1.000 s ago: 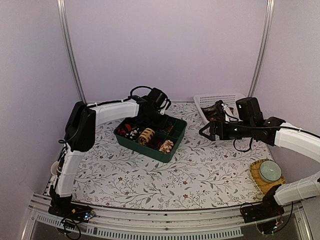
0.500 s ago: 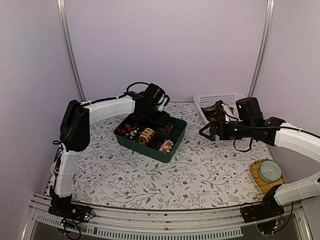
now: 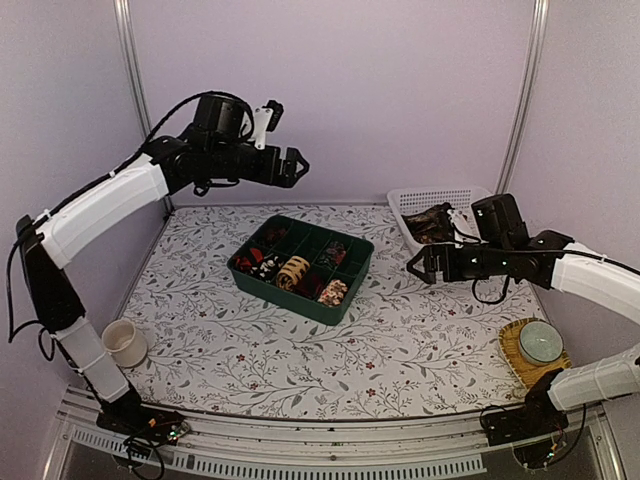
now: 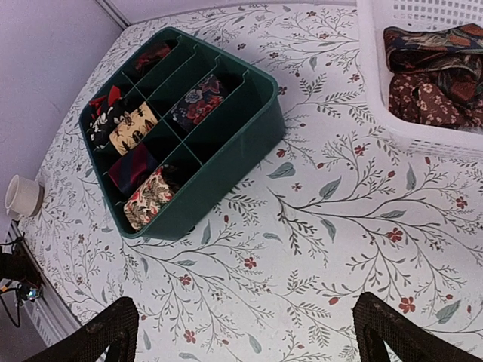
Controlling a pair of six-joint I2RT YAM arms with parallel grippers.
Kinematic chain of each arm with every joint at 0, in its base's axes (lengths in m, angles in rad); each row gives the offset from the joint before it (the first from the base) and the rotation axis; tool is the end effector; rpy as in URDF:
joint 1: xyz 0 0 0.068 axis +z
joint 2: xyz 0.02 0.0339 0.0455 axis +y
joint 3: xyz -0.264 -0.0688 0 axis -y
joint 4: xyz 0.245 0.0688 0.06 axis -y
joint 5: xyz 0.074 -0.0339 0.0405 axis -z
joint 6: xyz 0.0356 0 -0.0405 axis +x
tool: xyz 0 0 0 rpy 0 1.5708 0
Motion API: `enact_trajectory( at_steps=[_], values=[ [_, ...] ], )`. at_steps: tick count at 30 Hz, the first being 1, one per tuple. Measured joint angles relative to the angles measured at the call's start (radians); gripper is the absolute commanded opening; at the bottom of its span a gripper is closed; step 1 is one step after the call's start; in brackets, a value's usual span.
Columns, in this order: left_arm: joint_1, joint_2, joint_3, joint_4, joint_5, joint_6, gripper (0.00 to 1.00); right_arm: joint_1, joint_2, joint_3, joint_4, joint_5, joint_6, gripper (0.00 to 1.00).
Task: Roll the ties
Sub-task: Adjust the tie in the storage box, then reset both arms
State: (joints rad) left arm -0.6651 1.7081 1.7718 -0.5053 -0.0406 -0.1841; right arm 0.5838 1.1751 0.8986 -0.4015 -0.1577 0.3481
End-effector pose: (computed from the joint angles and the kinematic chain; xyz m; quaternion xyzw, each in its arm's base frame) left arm 0.3124 -0.2432 0.4037 0.1906 0.8229 -0.2048 0.4945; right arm 0.2100 0.1454 0.2795 -0.1395 0.8890 0.2568 0.3526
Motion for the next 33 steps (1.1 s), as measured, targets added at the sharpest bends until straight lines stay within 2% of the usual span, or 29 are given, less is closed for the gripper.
enact_trajectory(
  at_steps=[5, 10, 15, 18, 22, 27, 33],
  values=[
    [0.127, -0.211, -0.265, 0.062, 0.003, -0.016, 1.00, -0.054, -0.026, 0.015, -0.039, 0.082, -0.054, 1.00],
    [0.288, -0.463, -0.552, 0.117, -0.060, -0.027, 1.00, -0.202, -0.034, 0.046, -0.047, 0.161, -0.076, 1.00],
    [0.327, -0.724, -0.793, 0.197, -0.142, -0.001, 1.00, -0.341, -0.037, 0.055, -0.032, 0.238, -0.075, 1.00],
    [0.338, -0.876, -0.924, 0.245, -0.180, 0.021, 1.00, -0.366, -0.071, 0.026, -0.004, 0.278, -0.092, 1.00],
    [0.368, -1.019, -1.029, 0.266, -0.208, 0.037, 1.00, -0.364, -0.198, -0.043, 0.002, 0.315, -0.116, 1.00],
    [0.419, -1.120, -1.121, 0.260, -0.198, 0.037, 1.00, -0.364, -0.357, -0.043, -0.032, 0.346, -0.120, 1.00],
    [0.455, -1.237, -1.229, 0.245, -0.177, 0.038, 1.00, -0.364, -0.515, -0.061, -0.092, 0.262, -0.144, 1.00]
  ],
)
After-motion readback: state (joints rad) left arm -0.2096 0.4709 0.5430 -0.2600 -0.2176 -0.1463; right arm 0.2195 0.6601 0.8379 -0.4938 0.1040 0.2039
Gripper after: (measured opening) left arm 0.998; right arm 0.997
